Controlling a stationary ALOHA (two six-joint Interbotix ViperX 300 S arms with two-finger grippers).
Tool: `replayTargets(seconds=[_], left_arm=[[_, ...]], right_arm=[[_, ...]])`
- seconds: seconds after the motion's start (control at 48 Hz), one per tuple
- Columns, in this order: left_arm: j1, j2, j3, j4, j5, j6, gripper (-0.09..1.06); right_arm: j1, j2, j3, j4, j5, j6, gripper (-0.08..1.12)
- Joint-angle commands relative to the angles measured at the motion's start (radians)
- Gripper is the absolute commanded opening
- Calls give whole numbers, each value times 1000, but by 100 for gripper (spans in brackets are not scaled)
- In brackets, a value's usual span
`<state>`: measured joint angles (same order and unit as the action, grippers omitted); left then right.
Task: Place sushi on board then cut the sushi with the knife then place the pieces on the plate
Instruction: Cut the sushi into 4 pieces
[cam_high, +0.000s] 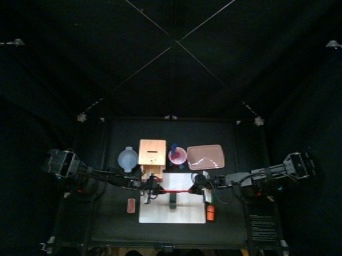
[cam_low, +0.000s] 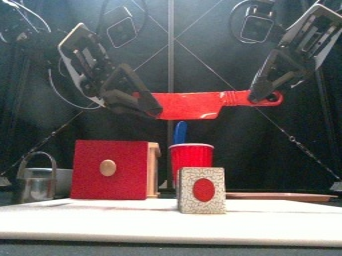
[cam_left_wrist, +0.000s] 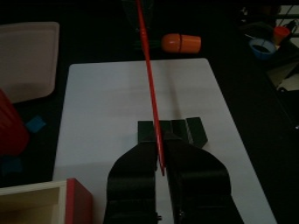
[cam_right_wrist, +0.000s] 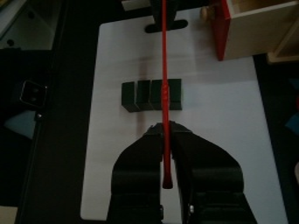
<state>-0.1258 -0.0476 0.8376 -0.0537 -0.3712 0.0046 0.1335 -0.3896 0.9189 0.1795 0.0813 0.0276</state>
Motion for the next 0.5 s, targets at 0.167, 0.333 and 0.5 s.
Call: replayTargets(seconds=[0.167, 0.333, 0.5], left_arm=[[3, 3, -37, 3, -9, 2, 39], [2, 66, -55, 3, -9, 2, 39], [-2, 100, -75, 5, -8, 2, 39]], right_arm=[[-2, -5, -20, -5, 9, -2, 39], [5, 12, -15, 0, 11, -2, 39], [14, 44, -8, 9, 14, 0, 39]])
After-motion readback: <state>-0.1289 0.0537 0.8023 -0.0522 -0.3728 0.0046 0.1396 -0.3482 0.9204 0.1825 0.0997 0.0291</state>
